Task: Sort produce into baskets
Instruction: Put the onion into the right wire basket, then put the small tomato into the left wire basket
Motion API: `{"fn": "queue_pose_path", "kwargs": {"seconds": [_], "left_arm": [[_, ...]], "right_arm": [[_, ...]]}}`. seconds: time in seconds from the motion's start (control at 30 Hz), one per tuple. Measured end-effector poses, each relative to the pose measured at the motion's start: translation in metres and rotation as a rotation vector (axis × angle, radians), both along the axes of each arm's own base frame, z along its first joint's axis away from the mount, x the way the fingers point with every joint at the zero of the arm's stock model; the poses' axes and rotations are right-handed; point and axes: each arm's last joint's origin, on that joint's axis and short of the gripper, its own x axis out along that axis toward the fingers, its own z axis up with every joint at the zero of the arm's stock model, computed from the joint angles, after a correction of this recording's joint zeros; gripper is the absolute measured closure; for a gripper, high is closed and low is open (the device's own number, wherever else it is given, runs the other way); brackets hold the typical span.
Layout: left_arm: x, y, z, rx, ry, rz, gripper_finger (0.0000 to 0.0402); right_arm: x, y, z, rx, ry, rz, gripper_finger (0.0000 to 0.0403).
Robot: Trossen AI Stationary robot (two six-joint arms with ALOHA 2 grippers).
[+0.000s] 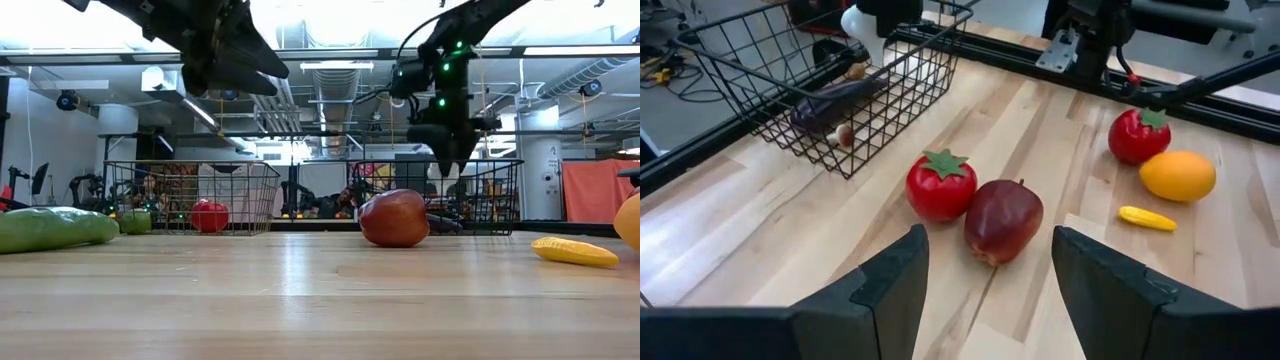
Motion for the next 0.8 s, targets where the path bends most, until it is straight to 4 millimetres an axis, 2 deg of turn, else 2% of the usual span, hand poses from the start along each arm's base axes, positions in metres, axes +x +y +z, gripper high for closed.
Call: {"fn": "queue_pose_path", "kwargs": {"seconds": [0.2, 0.37, 0.6, 0.8], "left_arm": [[-0.001, -0.001, -0.002, -0.018, 0.012, 0.008, 0.0206], [-0.002, -0.003, -0.002, -0.025, 0.017, 0.002, 0.0206], [-0.003, -0.005, -0.004, -0.053, 0.03, -0.018, 0.0206], [-0.006, -0.009, -0.009, -0.129, 0.08, -0.068, 0.0206]], "right_arm": [[0.005, -0.006, -0.013, 0.014, 0.034, 0.008, 0.0185], [0.006, -0.007, -0.008, -0.001, 0.019, 0.02, 0.0173], [0.002, 0.001, 0.015, -0.048, -0.047, 0.021, 0.0164], [0.004, 0.03, 0.042, -0.106, -0.155, 0.077, 0.0168]]}}
